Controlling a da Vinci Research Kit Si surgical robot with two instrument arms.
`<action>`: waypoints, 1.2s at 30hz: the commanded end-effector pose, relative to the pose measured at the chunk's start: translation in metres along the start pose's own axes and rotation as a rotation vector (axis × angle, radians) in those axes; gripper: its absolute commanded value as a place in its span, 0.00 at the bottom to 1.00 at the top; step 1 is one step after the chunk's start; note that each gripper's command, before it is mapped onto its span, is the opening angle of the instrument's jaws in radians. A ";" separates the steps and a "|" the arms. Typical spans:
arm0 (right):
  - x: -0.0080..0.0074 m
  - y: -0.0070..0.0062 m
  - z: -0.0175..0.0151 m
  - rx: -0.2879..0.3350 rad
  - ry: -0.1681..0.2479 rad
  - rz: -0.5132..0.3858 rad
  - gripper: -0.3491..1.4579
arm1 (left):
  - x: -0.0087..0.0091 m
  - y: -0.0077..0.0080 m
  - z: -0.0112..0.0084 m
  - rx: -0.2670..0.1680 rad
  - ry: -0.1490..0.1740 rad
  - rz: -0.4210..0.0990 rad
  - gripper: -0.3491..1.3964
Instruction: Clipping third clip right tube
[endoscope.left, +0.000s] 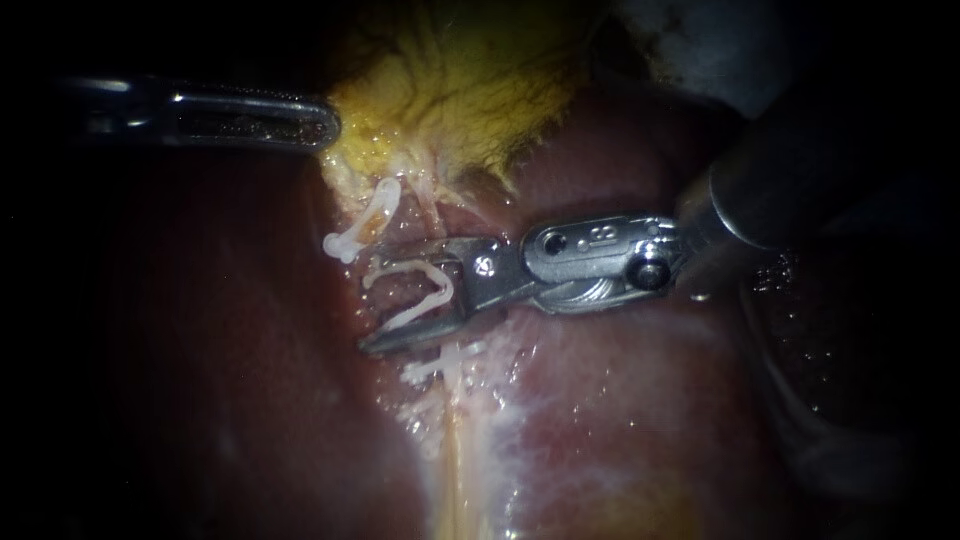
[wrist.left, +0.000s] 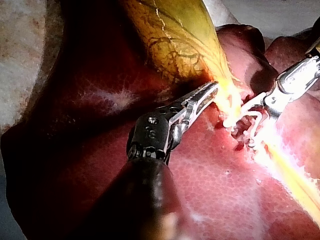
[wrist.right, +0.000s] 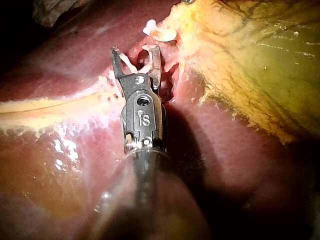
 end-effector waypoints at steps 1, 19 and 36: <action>0.0002 -0.0001 -0.0002 0.001 0.005 0.006 0.47 | 0.0000 -0.0001 -0.0001 0.001 0.000 0.000 0.00; 0.0046 0.0000 -0.0088 0.190 0.122 0.174 0.47 | -0.0004 0.0000 -0.0012 0.008 -0.001 -0.002 0.00; -0.0034 0.0060 -0.0060 0.228 0.120 0.317 0.47 | -0.0009 -0.0006 -0.0018 0.009 -0.009 0.001 0.00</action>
